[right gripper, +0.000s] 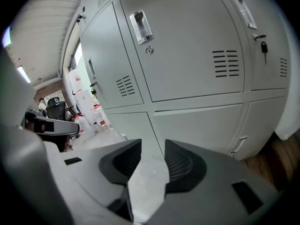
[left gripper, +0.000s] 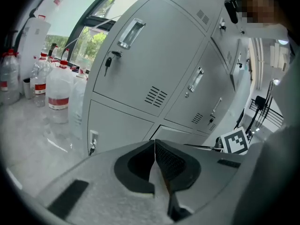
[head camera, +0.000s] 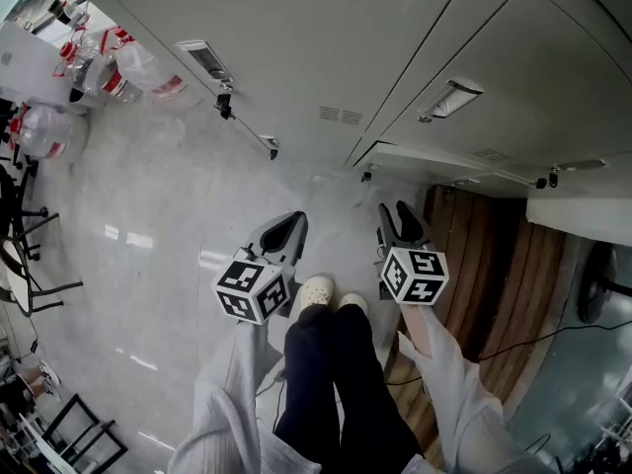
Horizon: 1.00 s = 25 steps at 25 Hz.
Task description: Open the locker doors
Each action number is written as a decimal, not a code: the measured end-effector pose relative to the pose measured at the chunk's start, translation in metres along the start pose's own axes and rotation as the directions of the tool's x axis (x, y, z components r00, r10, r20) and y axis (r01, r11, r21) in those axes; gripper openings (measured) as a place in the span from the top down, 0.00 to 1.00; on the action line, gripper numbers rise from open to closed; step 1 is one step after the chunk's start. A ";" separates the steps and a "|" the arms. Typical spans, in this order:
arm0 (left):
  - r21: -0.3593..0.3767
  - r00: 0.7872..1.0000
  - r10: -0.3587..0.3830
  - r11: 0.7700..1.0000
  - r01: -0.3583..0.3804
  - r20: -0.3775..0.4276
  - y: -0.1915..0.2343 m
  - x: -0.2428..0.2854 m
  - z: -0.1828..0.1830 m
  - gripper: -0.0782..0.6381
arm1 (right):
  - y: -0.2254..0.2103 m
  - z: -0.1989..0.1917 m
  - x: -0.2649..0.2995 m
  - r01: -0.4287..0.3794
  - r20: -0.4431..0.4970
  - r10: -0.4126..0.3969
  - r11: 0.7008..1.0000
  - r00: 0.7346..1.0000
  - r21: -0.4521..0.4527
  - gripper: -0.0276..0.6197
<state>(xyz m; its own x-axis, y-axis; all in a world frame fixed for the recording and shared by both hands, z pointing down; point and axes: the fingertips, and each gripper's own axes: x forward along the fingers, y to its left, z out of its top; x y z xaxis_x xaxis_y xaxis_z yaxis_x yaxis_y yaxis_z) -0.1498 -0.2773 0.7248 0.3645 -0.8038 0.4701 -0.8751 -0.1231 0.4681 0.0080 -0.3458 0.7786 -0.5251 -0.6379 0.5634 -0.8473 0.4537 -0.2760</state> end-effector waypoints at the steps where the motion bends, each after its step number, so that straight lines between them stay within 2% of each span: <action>1: 0.001 1.000 0.001 1.000 -0.001 -0.005 0.004 0.003 -0.006 0.88 | -0.001 -0.006 0.007 0.004 -0.005 -0.004 1.000 1.000 0.004 0.75; 4: 0.009 1.000 0.001 1.000 -0.001 -0.016 0.016 0.012 -0.020 0.88 | -0.005 -0.024 0.028 0.001 -0.016 -0.001 1.000 1.000 0.015 0.75; 10: 0.022 1.000 -0.007 1.000 0.007 -0.009 0.046 0.037 -0.042 0.88 | -0.018 -0.048 0.074 0.005 -0.013 -0.005 0.999 1.000 -0.033 0.74; 16: 0.010 1.000 -0.010 1.000 0.011 -0.009 0.082 0.066 -0.069 0.88 | -0.035 -0.068 0.121 0.026 0.009 -0.026 1.000 1.000 -0.016 0.73; 25: 0.020 0.999 -0.026 0.999 0.027 -0.039 0.111 0.093 -0.096 0.88 | -0.046 -0.102 0.173 0.076 -0.027 -0.078 0.993 0.997 -0.090 0.70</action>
<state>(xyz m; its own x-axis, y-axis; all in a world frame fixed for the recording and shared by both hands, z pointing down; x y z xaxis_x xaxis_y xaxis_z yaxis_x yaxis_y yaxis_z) -0.1826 -0.3099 0.8924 0.3996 -0.7770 0.4864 -0.8710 -0.1565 0.4657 -0.0357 -0.4134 0.9678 -0.4547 -0.6547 0.6038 -0.8742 0.4579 -0.1618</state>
